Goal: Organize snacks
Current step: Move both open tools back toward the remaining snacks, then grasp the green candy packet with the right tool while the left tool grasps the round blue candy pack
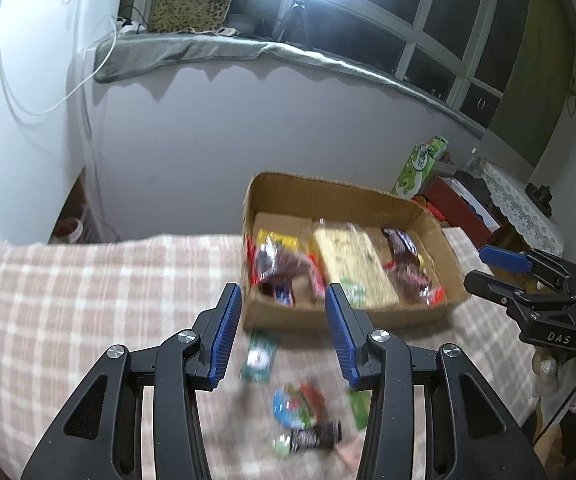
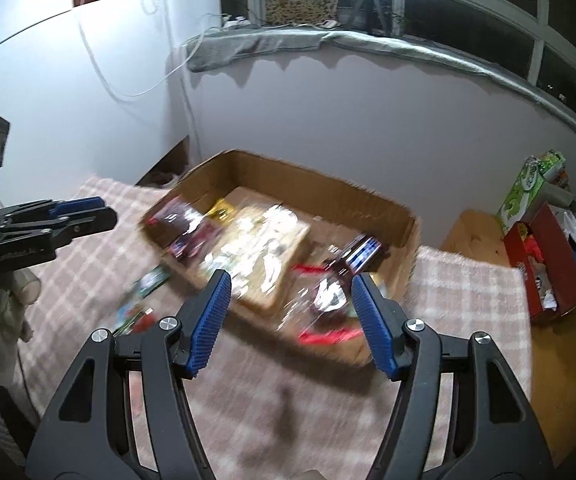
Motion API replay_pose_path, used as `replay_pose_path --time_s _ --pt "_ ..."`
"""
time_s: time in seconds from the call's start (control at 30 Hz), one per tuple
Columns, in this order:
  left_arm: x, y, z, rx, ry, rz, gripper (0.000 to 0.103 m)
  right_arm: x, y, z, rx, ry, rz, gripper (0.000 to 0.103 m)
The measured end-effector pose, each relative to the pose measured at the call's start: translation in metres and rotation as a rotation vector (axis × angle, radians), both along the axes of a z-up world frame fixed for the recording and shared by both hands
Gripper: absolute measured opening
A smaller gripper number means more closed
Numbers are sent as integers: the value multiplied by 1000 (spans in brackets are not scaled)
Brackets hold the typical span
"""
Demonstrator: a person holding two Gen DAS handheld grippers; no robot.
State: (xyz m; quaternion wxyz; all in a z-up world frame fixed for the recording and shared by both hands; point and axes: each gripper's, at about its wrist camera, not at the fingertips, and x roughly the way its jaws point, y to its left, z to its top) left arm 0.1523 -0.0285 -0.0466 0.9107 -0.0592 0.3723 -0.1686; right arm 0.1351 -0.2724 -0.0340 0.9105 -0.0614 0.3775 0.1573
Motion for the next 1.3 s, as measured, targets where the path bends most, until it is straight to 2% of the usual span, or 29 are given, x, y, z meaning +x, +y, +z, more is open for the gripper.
replay_pose_path --time_s 0.27,0.4,0.63,0.87,0.97,1.03,1.13,1.3 --pt "-20 7 -25 -42 59 -5 42 -30 24 -28 28 79 52 66" --pt "-26 4 -41 -34 89 -17 42 -32 38 -55 31 153 59 66" --pt "-32 9 -54 -45 118 -17 42 -29 64 -87 -8 228 80 66" --pt "-33 16 -58 -57 125 -16 42 -26 83 -103 -47 243 65 65" --pt "-33 17 -61 -59 129 -18 42 -24 92 -108 -97 239 66 58" --pt "-33 17 -61 -58 130 -22 42 -23 98 -109 -124 226 71 58" --pt "-32 14 -63 -51 133 -33 42 -23 101 -110 -133 223 79 57" --pt "-31 -2 -66 -4 137 -75 42 -21 97 -110 -140 224 93 49"
